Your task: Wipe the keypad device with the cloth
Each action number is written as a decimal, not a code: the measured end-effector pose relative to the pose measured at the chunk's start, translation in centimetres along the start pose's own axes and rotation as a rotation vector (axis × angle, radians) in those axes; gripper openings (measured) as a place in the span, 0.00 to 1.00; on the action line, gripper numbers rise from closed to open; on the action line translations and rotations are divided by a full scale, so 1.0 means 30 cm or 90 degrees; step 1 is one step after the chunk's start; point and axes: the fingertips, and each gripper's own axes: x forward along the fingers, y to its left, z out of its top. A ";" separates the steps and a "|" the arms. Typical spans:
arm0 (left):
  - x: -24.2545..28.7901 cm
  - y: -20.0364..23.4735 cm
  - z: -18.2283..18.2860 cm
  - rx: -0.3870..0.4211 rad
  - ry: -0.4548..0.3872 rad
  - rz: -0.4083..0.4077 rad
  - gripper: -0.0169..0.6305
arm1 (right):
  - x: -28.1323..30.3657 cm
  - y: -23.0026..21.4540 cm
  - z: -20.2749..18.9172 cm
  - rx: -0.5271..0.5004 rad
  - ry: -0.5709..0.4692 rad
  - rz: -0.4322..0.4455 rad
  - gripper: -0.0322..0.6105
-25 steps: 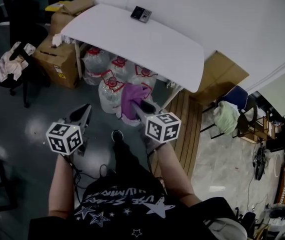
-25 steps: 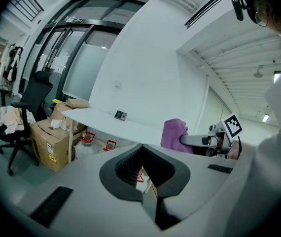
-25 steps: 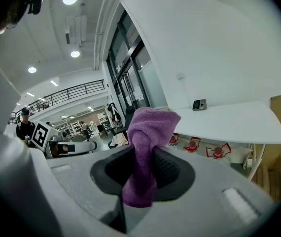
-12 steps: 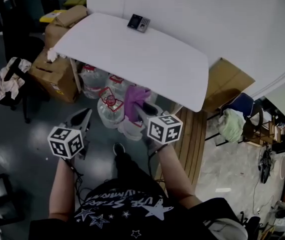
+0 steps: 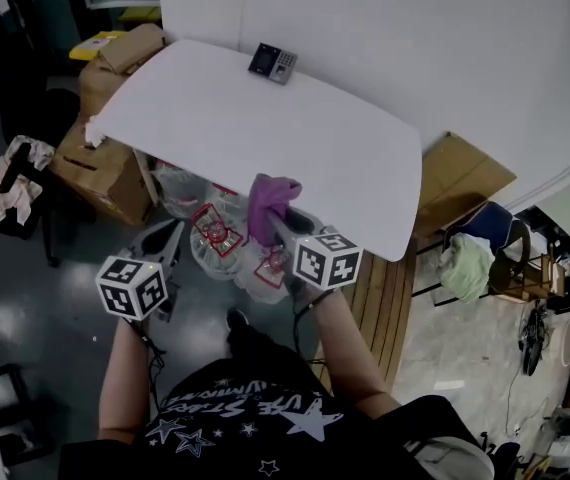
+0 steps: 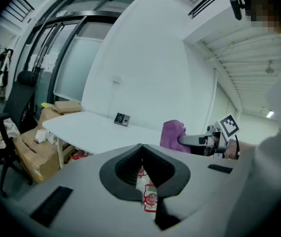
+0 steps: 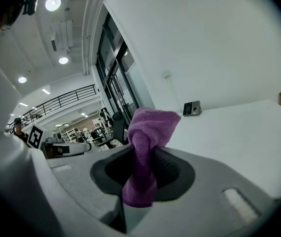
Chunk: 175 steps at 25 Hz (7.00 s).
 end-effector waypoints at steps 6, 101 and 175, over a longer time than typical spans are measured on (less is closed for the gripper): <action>0.157 0.097 0.073 -0.002 0.000 0.005 0.04 | 0.145 -0.116 0.086 0.000 0.001 0.002 0.20; 1.908 1.161 0.865 0.043 0.133 -0.359 0.04 | 1.711 -1.124 0.813 0.058 0.023 -0.356 0.20; 1.977 0.874 0.723 0.081 0.177 -0.403 0.04 | 1.356 -1.450 0.647 0.137 0.033 -0.483 0.20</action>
